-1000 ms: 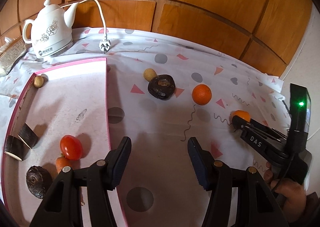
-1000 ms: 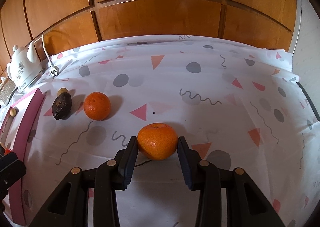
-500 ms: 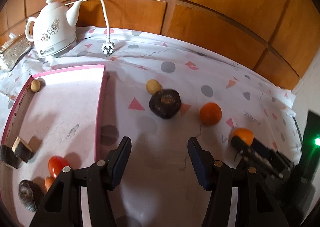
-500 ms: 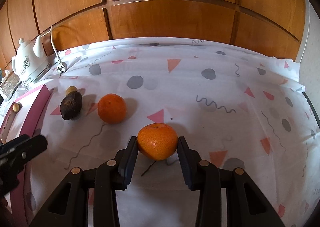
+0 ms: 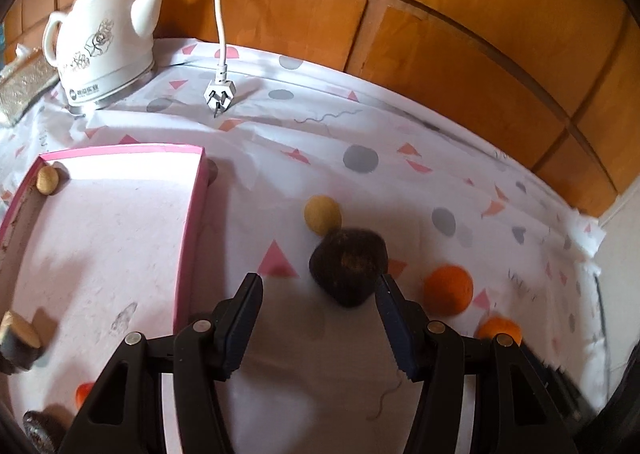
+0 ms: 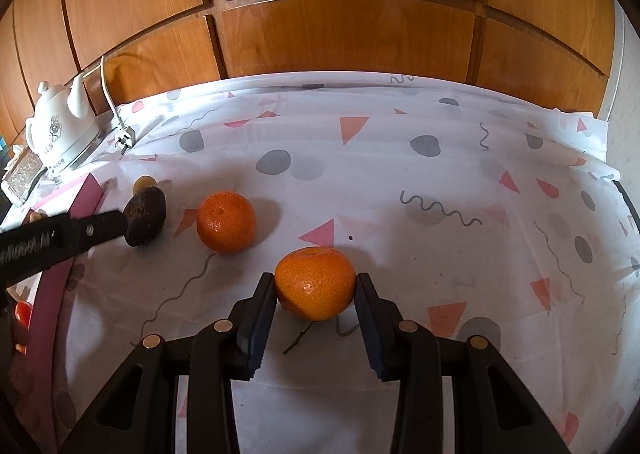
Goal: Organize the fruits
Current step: 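Grasp the dark round fruit with the left tool while the right tool holds the orange, then lift the dark fruit with the left tool while the right tool holds the orange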
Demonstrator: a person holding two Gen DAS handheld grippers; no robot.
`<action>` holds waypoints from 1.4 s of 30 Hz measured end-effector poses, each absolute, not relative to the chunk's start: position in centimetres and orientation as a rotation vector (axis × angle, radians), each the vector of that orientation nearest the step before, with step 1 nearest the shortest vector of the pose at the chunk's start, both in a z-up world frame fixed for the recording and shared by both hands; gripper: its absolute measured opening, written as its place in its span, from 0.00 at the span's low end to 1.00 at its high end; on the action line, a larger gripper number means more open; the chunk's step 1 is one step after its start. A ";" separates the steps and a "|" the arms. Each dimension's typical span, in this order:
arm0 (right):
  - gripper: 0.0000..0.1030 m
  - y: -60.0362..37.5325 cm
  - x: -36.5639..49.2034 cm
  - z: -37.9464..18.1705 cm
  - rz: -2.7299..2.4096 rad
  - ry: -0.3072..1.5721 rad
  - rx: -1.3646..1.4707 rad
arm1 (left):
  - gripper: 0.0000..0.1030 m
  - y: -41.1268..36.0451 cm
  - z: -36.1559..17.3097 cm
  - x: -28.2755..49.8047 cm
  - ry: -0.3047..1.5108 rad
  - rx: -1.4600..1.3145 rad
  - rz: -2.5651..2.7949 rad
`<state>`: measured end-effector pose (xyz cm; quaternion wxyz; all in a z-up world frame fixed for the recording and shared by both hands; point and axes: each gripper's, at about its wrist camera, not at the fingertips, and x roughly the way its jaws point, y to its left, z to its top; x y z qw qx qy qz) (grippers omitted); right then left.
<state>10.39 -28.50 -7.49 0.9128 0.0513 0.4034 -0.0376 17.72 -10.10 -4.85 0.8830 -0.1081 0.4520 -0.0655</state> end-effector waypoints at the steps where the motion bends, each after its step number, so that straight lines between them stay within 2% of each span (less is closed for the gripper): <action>1: 0.39 -28.5 10.4 -7.5 -0.077 0.831 0.106 | 0.58 -10.1 -4.7 18.1 0.934 -0.231 -0.135; 13: 0.39 -28.4 10.9 -7.6 -0.067 0.833 0.111 | 0.56 -10.1 -5.4 22.5 0.960 -0.249 -0.111; 16: 0.39 -28.5 10.9 -7.7 -0.063 0.833 0.117 | 0.60 -10.8 -5.5 22.1 0.963 -0.237 -0.148; 17: 0.39 -28.5 10.9 -7.7 -0.063 0.832 0.118 | 0.66 -11.1 -5.6 21.9 0.965 -0.231 -0.159; 19: 0.39 -28.6 10.8 -7.7 -0.061 0.831 0.121 | 0.69 -12.0 -6.0 21.8 0.980 -0.208 -0.184; 22: 0.39 -28.6 10.8 -7.6 -0.059 0.831 0.126 | 0.66 -12.8 -6.7 21.8 1.000 -0.166 -0.187; 24: 0.39 -28.6 10.7 -7.6 -0.059 0.830 0.127 | 0.48 -13.0 -6.7 21.6 0.987 -0.139 -0.199; 42: 0.39 -28.6 9.8 -7.5 -0.051 0.846 0.120 | 0.48 -12.7 -6.5 10.8 0.970 -0.075 -0.341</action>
